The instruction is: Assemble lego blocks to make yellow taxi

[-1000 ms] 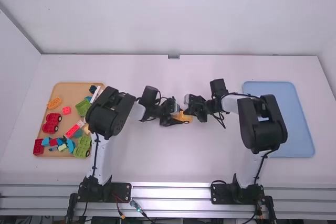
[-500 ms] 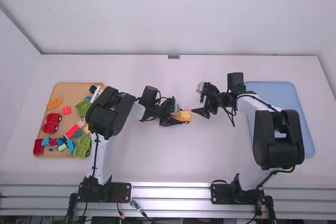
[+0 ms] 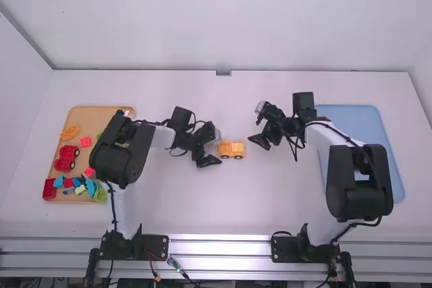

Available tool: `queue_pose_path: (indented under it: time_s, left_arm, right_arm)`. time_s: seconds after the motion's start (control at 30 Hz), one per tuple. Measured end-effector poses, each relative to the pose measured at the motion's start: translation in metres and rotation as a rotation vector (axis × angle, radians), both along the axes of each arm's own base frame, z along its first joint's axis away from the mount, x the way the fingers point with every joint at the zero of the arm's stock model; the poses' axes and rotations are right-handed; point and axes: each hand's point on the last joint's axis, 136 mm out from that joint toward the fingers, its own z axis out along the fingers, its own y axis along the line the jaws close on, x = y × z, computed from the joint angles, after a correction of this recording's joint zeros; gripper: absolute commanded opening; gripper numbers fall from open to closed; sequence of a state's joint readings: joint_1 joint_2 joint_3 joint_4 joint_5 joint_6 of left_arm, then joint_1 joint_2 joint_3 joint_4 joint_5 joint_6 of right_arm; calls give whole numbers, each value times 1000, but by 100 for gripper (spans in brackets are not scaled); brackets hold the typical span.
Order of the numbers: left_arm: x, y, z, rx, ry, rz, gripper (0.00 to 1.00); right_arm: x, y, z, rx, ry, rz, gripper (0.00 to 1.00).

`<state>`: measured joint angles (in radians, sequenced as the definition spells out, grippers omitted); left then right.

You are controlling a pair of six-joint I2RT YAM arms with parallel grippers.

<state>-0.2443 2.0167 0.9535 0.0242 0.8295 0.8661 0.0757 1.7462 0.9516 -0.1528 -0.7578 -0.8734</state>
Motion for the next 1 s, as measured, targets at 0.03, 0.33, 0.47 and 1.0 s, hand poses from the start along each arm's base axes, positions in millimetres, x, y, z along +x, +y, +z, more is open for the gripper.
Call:
queue_pose_path:
  time_s: [0.03, 0.33, 0.47, 1.0]
  left_arm:
    - [1, 8, 3, 24, 9, 24, 99]
    - [22, 89, 73, 94, 46, 368, 99]
    - [41, 140, 95, 88, 109, 677, 99]
    - [0, 306, 66, 214, 534, 1753, 99]
  right_arm:
    - [0, 1, -1, -6, -1, -1, 99]
    - [4, 15, -5, -78, -46, 14, 99]
    - [8, 16, -7, -116, -71, 4, 99]
    - [56, -11, 11, -84, -126, -258, 99]
